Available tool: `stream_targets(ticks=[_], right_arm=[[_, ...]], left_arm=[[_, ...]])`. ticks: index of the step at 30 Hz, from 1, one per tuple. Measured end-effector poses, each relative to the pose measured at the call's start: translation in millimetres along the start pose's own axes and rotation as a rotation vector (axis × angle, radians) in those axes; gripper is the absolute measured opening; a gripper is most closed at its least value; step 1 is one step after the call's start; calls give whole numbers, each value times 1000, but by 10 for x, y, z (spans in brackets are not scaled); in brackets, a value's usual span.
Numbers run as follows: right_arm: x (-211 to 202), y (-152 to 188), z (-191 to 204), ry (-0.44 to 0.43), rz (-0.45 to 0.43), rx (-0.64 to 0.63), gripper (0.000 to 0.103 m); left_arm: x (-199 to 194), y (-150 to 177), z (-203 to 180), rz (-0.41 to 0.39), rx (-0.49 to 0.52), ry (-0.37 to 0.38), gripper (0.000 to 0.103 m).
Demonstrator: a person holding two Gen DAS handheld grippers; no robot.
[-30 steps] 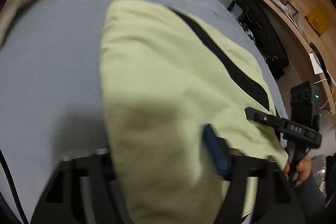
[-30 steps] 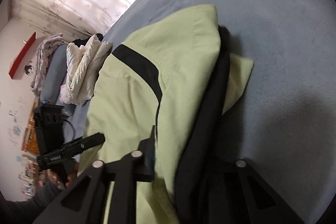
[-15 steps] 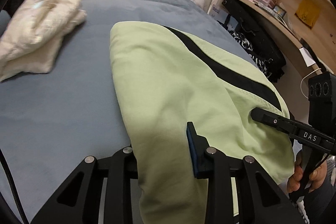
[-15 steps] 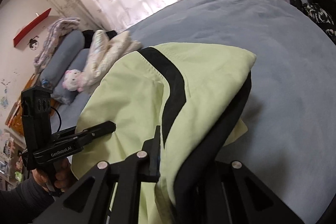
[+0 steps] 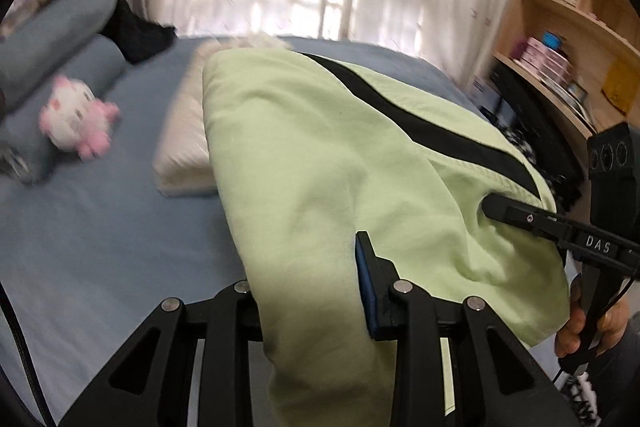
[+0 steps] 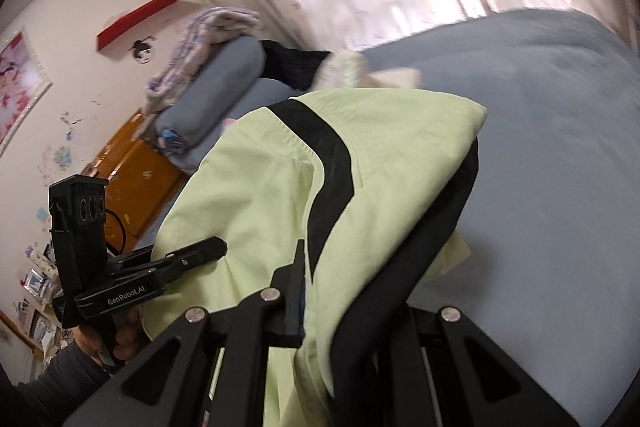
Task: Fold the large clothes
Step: 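Grasp the green-wrapped bundle with both grippers and lift it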
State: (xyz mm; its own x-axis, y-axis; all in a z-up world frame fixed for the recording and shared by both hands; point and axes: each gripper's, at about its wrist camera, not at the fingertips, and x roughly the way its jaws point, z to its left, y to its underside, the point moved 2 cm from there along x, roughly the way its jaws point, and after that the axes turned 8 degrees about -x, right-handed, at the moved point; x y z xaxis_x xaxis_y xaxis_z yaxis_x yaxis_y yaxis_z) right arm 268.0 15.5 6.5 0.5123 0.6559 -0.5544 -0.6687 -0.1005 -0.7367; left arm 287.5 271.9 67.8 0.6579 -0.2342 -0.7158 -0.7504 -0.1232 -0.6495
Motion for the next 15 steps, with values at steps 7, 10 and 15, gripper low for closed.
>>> stream_targets(ticks=[7, 10, 15], right_arm=[[767, -1164, 60, -22, -68, -28, 11], [1143, -1635, -79, -1, -89, -28, 11], [1819, -2125, -556, -4, -122, 41, 11]], left_arm=[[357, -1345, 549, -54, 31, -42, 29], [700, -1922, 736, -44, 80, -58, 30], [1488, -2736, 1060, -31, 138, -91, 31]])
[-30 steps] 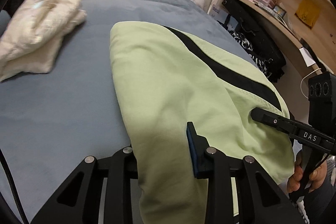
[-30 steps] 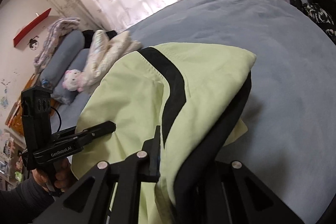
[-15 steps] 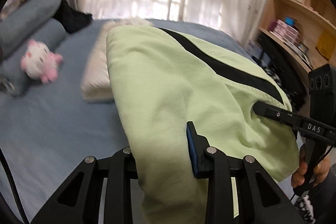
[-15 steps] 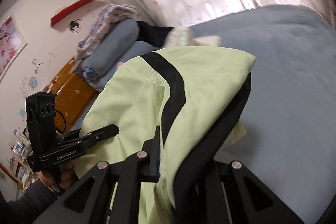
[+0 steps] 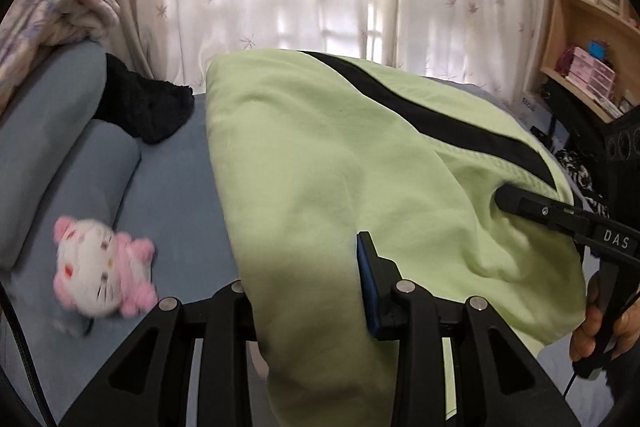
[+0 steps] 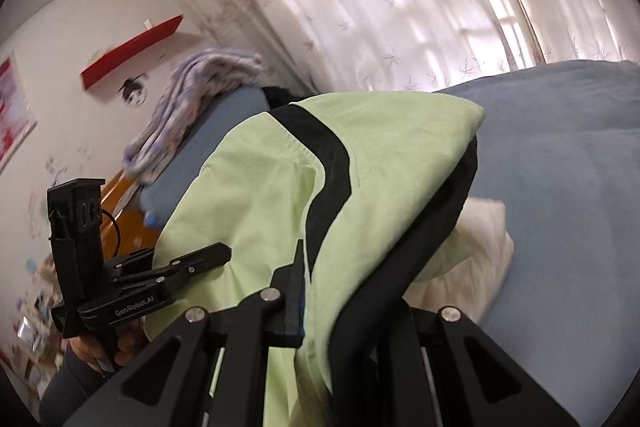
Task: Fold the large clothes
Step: 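Grasp the green-wrapped bundle with both grippers and lift it, then carry the bundle with both grippers onto the white folded stack, release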
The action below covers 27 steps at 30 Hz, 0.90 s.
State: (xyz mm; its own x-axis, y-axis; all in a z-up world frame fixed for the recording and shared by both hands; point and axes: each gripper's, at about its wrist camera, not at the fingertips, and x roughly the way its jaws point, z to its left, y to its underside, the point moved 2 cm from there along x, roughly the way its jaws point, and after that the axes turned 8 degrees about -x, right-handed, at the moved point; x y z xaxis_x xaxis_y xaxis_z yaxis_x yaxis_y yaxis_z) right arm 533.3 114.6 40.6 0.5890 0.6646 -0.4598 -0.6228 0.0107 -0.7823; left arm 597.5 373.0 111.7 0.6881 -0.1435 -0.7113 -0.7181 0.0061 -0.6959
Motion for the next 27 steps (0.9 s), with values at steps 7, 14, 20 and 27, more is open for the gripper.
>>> stream_targets(ticks=[7, 14, 20, 27], right_arm=[[1048, 334, -1002, 48, 67, 167, 17], [1265, 711, -1327, 21, 57, 159, 32], [1234, 785, -1258, 77, 85, 128, 59], [761, 795, -978, 151, 120, 72, 69]], left_arm=[[1560, -15, 408, 140, -54, -82, 54], [1937, 207, 747, 86, -193, -21, 94], [1789, 366, 818, 42, -182, -64, 95], [1240, 439, 692, 4, -193, -136, 94]])
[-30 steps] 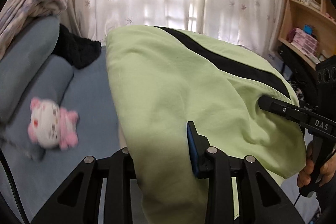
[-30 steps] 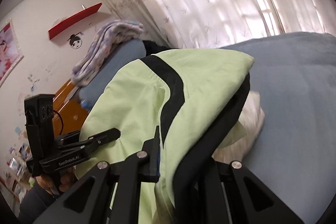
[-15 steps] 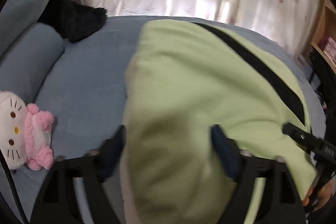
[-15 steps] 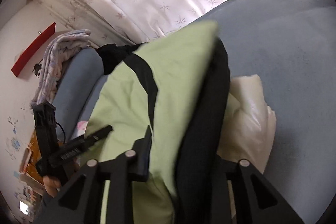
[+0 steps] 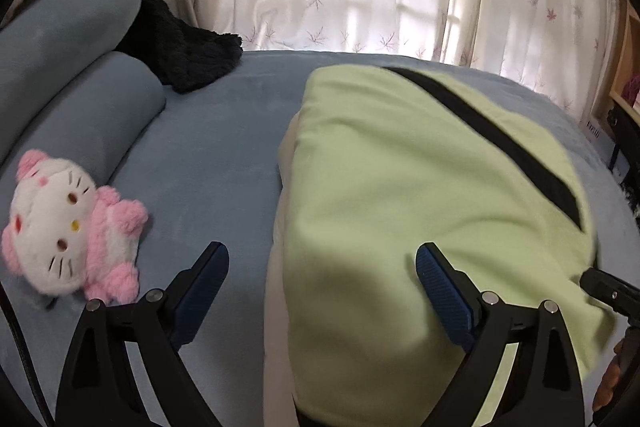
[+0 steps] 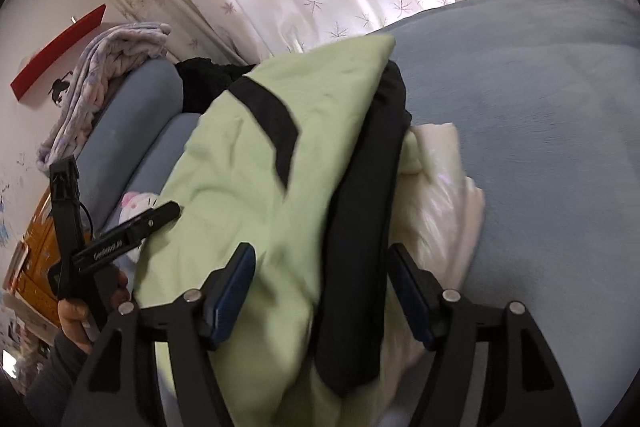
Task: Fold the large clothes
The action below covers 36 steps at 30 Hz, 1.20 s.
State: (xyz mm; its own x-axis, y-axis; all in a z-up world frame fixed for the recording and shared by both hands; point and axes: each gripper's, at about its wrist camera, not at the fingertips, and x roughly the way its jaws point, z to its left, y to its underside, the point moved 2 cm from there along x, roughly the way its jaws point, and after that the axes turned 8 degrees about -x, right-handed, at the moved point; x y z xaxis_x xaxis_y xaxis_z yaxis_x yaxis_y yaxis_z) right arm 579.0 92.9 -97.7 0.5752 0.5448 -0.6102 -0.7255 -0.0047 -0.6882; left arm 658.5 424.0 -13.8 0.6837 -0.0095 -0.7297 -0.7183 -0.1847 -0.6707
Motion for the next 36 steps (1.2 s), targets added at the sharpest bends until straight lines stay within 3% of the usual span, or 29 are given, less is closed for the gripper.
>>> stream_targets(ticks=[6, 12, 26, 31, 36], right_arm=[[-694, 206, 246, 73, 48, -25, 69], [-1644, 429, 705, 102, 54, -55, 69], [-4028, 1059, 1748, 106, -28, -154, 70], [-4734, 1238, 1932, 77, -100, -156, 74], [-5092, 1510, 1971, 96, -116, -180, 75]], left_arm=[[-770, 266, -176, -6, 17, -6, 94], [-1919, 537, -407, -35, 10, 32, 94], [-4464, 1360, -1064, -112, -40, 114, 94], [-5071, 1563, -1281, -157, -77, 156, 94], [-5387, 1957, -1572, -156, -57, 204, 95]])
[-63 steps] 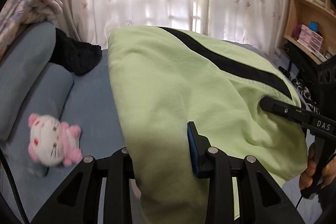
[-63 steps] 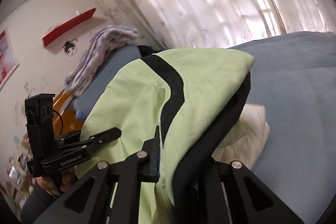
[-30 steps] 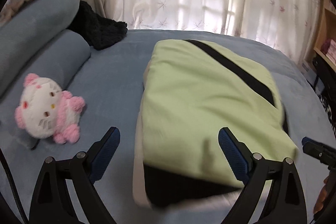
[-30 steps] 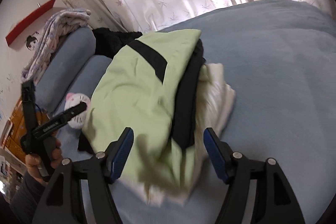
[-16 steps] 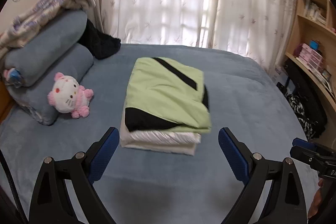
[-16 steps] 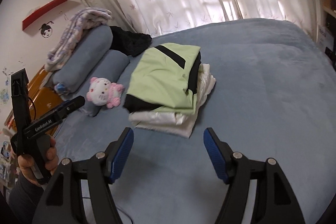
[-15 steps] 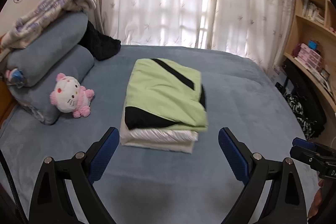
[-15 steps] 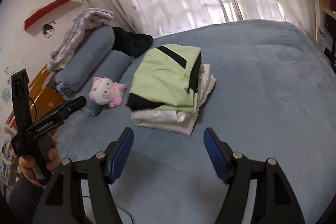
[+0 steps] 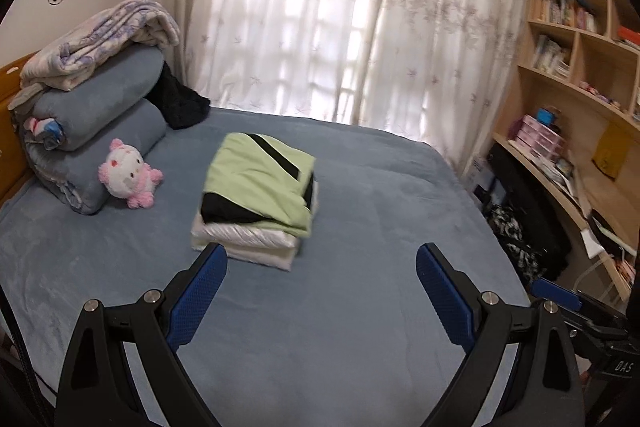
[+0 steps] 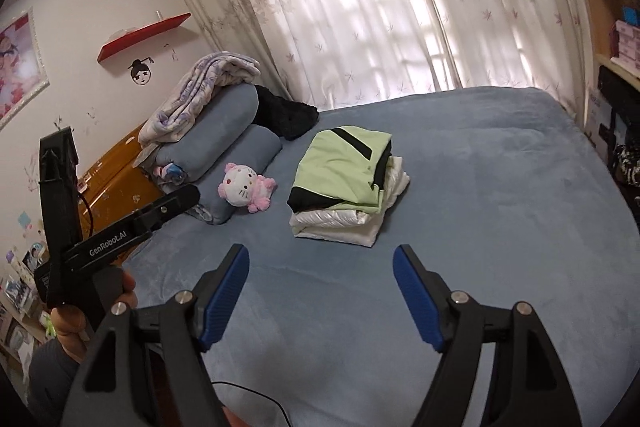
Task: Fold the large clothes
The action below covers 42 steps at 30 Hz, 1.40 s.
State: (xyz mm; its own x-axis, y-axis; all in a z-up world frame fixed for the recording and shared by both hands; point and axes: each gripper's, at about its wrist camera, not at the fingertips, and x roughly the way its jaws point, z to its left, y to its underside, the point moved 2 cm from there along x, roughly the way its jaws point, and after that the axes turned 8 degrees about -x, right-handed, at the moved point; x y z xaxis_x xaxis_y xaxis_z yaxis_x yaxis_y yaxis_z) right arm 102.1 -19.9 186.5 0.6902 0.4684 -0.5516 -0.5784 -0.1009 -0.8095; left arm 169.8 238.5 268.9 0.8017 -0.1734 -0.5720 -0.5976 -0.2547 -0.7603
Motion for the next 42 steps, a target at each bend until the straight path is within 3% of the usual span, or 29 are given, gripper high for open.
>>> stream_targets(ticks=[7, 18, 27, 28, 31, 42], right_arm=[[-98, 615, -82, 68, 21, -37, 75], [171, 1560, -390, 219, 84, 10, 75], [301, 1880, -548, 265, 86, 56, 76], [307, 1914, -577, 271, 86, 65, 79], [312, 2012, -639, 275, 85, 90, 88], [334, 2273, -720, 291, 103, 102, 88]], left_arm=[[12, 678, -230, 24, 58, 5, 95], [361, 1752, -91, 86, 51, -56, 95], [591, 2172, -189, 141, 78, -113, 97], [618, 2213, -207, 149, 89, -115, 102], [665, 2295, -241, 170, 96, -111, 102], [754, 2566, -244, 223, 49, -112, 102]])
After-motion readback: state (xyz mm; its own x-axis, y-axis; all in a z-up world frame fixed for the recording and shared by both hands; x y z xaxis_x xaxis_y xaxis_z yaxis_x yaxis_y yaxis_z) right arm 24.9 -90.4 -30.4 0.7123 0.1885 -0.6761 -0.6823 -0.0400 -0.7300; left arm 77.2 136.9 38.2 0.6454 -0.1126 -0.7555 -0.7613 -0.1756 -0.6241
